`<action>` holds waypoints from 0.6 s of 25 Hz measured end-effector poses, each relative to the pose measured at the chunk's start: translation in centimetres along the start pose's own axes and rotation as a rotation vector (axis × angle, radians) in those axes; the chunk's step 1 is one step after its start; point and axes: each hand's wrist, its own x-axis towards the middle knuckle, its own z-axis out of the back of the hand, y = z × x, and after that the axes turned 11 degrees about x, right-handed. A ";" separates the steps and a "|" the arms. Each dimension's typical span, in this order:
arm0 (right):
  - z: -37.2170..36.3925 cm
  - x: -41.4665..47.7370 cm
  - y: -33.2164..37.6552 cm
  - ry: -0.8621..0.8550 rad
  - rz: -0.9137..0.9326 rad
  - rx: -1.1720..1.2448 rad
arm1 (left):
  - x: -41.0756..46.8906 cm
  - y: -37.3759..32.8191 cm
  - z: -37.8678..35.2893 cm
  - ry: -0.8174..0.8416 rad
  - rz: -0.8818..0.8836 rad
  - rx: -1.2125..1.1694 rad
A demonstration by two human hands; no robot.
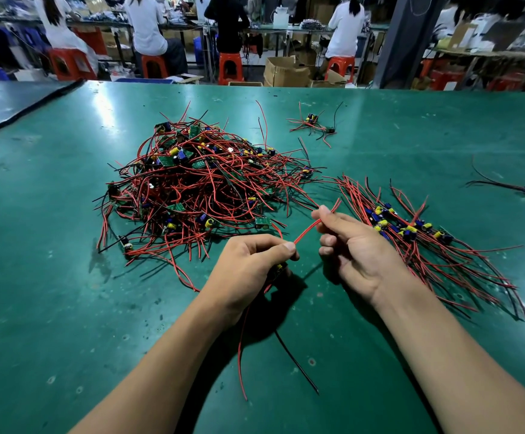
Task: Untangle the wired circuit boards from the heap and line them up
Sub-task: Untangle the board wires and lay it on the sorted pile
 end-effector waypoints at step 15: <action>0.3 0.2 0.9 -0.054 -0.029 0.191 | -0.1 0.0 0.1 -0.051 0.014 -0.041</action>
